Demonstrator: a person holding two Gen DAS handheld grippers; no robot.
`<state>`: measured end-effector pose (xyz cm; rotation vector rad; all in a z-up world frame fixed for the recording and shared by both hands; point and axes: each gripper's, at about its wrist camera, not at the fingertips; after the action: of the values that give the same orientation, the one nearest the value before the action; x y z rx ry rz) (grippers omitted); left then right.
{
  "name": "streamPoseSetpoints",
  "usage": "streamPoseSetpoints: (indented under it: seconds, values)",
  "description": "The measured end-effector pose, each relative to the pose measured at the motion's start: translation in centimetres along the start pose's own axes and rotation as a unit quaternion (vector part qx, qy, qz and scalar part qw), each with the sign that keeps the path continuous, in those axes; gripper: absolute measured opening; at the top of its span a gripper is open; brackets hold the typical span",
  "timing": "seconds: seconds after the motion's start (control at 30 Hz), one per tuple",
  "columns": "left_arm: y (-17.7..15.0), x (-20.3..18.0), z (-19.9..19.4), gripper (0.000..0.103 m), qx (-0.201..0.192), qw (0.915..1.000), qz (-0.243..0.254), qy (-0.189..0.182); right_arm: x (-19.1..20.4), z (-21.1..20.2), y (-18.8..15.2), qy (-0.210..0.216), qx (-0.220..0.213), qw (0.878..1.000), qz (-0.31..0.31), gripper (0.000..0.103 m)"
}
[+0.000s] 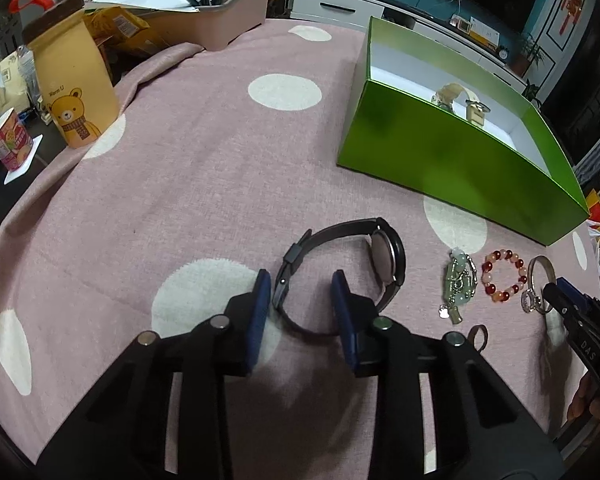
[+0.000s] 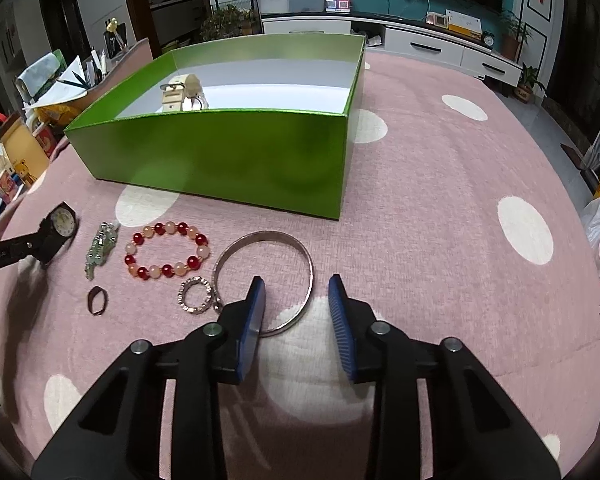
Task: Organize jewelry
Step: 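Grasp black strap watch with left tool while right tool grasps silver bangle, then carry black watch and silver bangle over the green box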
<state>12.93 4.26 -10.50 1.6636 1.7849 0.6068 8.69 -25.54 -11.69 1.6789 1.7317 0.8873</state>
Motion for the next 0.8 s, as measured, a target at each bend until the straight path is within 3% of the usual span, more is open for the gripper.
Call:
streamPoseSetpoints:
  seconds: [0.33, 0.8]
  values:
    - [-0.2, -0.3, 0.1, 0.009, -0.008, 0.9994, 0.022, 0.025, 0.3, 0.6, 0.3, -0.021, -0.009, 0.999, -0.024, 0.005]
    - [-0.7, -1.4, -2.5, 0.007, -0.023, 0.9994, 0.024, 0.012, -0.3, -2.2, 0.1, -0.012, -0.028, 1.000, -0.007, 0.003]
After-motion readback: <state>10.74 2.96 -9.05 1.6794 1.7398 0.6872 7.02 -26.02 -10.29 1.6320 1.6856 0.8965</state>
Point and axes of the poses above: each gripper's, at about its wrist camera, not at the fingertips, and z roughly the way its jaws point, x to its left, y to its top, and after that the axes turned 15 degrees about -x, right-handed
